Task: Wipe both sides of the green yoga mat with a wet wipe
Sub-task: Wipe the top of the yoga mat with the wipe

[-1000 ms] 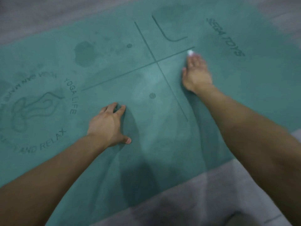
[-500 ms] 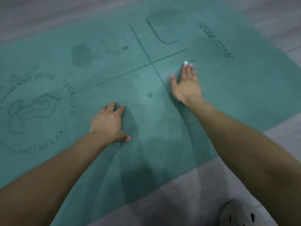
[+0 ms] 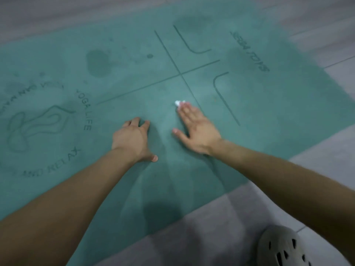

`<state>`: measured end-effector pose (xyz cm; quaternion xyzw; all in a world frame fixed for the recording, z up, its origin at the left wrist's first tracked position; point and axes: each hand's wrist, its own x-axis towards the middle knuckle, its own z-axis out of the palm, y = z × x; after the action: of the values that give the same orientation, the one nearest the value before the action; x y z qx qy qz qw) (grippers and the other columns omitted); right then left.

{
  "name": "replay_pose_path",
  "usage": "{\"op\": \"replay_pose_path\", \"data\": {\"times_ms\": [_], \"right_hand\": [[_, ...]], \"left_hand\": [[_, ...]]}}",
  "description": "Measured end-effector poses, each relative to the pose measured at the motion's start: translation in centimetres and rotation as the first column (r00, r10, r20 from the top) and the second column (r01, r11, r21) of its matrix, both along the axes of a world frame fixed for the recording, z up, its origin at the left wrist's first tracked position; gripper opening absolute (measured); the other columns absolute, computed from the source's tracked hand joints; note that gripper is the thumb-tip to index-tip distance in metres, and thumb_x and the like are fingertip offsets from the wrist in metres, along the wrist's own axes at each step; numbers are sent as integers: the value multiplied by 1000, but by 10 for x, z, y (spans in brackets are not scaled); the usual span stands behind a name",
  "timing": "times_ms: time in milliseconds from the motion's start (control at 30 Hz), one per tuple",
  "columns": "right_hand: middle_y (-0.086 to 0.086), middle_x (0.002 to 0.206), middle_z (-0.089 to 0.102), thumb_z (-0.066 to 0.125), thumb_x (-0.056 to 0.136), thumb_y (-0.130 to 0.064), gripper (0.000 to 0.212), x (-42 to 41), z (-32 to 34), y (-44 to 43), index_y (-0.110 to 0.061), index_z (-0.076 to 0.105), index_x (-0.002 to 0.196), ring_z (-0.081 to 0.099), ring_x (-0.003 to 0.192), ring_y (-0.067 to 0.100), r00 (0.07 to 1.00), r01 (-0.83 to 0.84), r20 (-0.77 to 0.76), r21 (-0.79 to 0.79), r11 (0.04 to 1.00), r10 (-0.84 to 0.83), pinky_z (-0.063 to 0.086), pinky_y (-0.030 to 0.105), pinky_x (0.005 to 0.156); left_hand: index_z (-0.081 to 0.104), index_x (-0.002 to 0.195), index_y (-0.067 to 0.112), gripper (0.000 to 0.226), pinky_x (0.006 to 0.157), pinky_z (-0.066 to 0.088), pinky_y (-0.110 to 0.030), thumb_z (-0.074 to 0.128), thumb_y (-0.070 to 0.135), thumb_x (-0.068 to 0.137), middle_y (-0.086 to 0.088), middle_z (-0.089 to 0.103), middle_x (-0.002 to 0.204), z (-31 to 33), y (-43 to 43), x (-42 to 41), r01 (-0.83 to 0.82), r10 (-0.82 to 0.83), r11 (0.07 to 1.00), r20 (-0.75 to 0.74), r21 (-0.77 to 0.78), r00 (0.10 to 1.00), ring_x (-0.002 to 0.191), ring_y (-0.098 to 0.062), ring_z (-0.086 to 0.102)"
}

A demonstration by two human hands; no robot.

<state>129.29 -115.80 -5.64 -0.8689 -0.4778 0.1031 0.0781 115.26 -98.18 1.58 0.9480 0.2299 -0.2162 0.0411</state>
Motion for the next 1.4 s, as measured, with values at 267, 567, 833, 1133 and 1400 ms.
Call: {"op": "replay_pose_path", "data": {"times_ms": [267,567,833,1133,1400], "right_hand": [[6,176,9,15,108,-61,78,110,7,-30,-12,8,169,3,163,22,873,487,73,-89,869,-482,3,40,132],[-3,177,8,28,110,-58,74,-25,3,-36,-21,5,169,2,163,14,965,-261,37,-16,965,261,7,38,133],[-1,177,0,17,105,-67,85,17,8,-57,-12,3,169,-7,162,14,906,423,9,-43,905,-423,4,37,132],[1,176,15,11,103,-61,79,73,6,-80,-18,8,169,8,163,23,946,312,99,-34,950,-307,-1,37,132],[-2,177,4,27,109,-58,77,-13,-14,-41,-17,2,169,-4,162,12,982,-190,17,57,980,190,3,38,133]], "left_hand": [[32,158,31,128,102,50,-45,89,76,53,0,34,158,-6,4,1,15,-16,1000,17,6,1000,145,-26,36],[47,146,29,123,99,51,-44,92,78,42,-4,46,147,-9,5,4,31,-31,999,10,20,999,136,-30,45],[36,158,25,128,107,48,-49,93,73,54,-7,39,157,-4,0,0,25,-25,1000,-24,3,999,143,-33,40],[58,132,21,48,85,50,-42,71,16,85,-5,53,126,-11,-39,-12,194,-205,975,92,111,974,120,-30,53],[48,146,26,107,101,49,-40,73,87,62,2,45,138,0,-53,-14,123,-122,990,17,-63,992,130,-24,46]]}}
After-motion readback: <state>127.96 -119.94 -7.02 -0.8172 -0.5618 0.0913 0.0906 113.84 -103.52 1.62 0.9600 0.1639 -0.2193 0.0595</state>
